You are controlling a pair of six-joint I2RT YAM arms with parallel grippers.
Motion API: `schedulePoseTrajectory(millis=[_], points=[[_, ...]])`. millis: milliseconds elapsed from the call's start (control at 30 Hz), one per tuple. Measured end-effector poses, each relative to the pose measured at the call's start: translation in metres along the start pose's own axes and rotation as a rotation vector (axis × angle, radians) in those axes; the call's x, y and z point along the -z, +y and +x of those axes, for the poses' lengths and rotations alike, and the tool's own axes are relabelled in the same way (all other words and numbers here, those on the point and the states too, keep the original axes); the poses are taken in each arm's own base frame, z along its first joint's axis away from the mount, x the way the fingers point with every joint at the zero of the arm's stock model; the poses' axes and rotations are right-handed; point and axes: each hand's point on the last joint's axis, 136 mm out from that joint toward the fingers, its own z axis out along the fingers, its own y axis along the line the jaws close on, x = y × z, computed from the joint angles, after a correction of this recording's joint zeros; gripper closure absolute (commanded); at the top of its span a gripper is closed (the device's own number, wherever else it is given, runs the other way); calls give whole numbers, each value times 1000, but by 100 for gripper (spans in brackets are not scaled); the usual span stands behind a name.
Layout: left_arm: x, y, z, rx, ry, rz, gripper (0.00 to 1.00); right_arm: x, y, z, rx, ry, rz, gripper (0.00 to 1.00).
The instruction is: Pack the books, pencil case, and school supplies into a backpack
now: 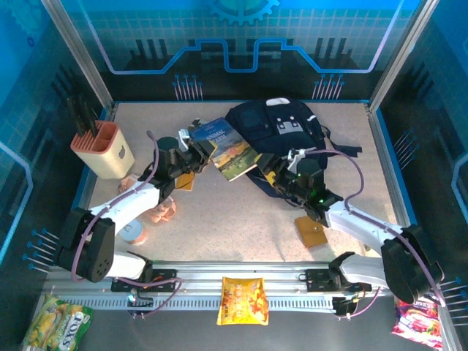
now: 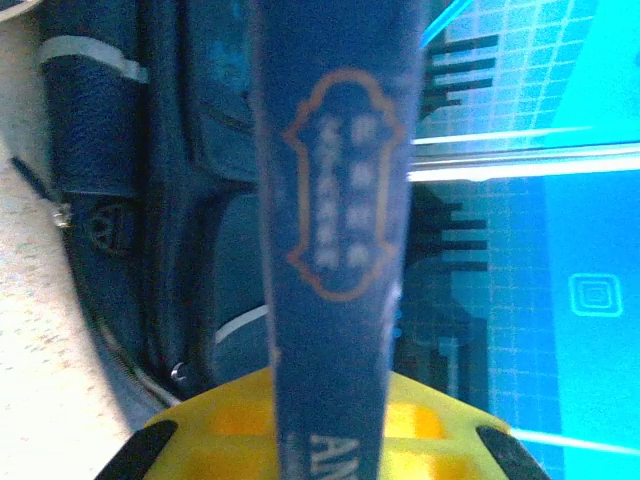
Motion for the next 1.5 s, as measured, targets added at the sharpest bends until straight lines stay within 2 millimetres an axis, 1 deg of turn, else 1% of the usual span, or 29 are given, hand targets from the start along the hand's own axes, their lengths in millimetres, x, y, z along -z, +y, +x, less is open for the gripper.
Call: schedulePoseTrajectory(millis=[133, 267, 400, 533, 733, 833, 867, 900, 967, 1033, 1100, 1200, 1233, 1300, 1400, 1500], points=[[-7, -19, 7, -18, -1, 35, 91, -17, 1, -3, -54, -11, -45, 8], [-12, -34, 9, -32, 2, 65, 91, -39, 1, -4, -114, -12, -95, 15], [-16, -28, 6, -27, -9, 48, 91, -53, 7, -3, -156, -7, -164, 24], [-19, -22, 7, -21, -8, 31, 91, -60, 14, 4, -185, 8, -222, 32], [-19, -20, 4, -22, -28, 22, 91, -57, 25, 4, -201, 6, -290, 37], [-19, -20, 2, -24, -38, 20, 91, -54, 23, 5, -204, 5, -296, 41], [-19, -20, 1, -23, -39, 20, 90, -53, 20, 6, -207, 2, -293, 44], [-19, -20, 1, -23, -42, 19, 90, -52, 17, 6, -209, 0, -287, 49], [-19, -19, 0, -26, -48, 15, 90, -51, 11, 8, -210, -1, -274, 61], [-19, -14, 0, -30, -52, -5, 88, -50, 9, 8, -206, -3, -271, 75], [-19, -9, 0, -34, -54, -26, 83, -49, 10, 8, -196, -7, -274, 85], [-19, -4, 0, -59, -56, -46, 60, -46, 15, 5, -181, -15, -282, 94], [-19, -3, 1, -68, -56, -52, 53, -45, 15, 4, -173, -16, -279, 96], [-20, 0, 2, -94, -53, -70, 44, -40, 14, 1, -151, -24, -260, 96], [-19, 9, 1, -144, -66, -138, 28, -27, 6, -10, -99, -55, -208, 96], [-18, 14, 1, -247, -75, -235, 20, -7, 2, -28, -32, -104, -148, 97]])
